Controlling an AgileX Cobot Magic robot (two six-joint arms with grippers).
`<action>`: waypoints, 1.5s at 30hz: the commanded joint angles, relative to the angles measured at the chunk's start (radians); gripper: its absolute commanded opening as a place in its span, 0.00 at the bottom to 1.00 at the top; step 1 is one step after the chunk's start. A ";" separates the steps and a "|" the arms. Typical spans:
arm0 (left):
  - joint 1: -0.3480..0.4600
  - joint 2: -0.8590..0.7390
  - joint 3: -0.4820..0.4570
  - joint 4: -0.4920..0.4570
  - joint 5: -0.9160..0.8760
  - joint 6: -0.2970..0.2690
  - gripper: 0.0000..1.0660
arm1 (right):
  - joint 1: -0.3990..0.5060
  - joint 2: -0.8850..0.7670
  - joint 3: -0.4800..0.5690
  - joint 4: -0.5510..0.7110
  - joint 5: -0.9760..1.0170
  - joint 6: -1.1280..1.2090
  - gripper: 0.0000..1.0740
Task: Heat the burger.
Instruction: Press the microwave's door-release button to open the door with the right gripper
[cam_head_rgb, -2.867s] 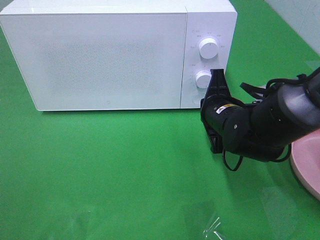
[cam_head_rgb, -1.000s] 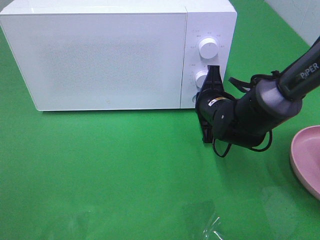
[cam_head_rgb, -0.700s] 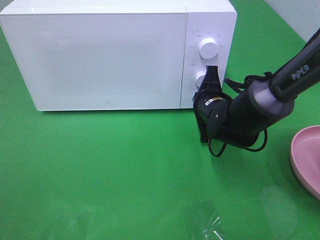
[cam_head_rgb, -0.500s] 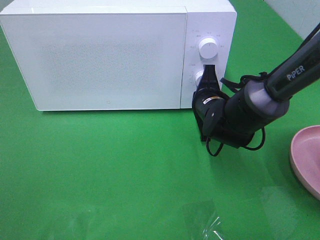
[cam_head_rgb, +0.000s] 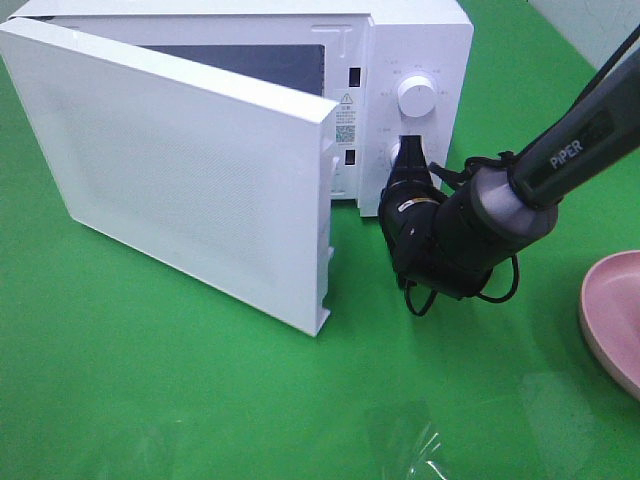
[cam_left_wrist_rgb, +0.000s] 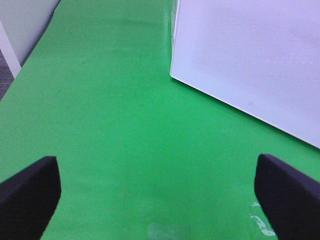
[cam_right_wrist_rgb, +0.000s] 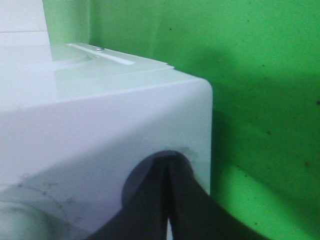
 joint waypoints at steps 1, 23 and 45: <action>0.000 -0.020 0.003 0.000 -0.015 0.002 0.91 | -0.060 -0.008 -0.109 -0.117 -0.335 -0.012 0.00; 0.000 -0.020 0.003 0.000 -0.015 0.002 0.91 | -0.025 -0.062 -0.026 -0.063 -0.138 -0.005 0.00; 0.000 -0.020 0.003 0.000 -0.015 0.002 0.91 | 0.008 -0.250 0.203 -0.152 0.188 -0.038 0.00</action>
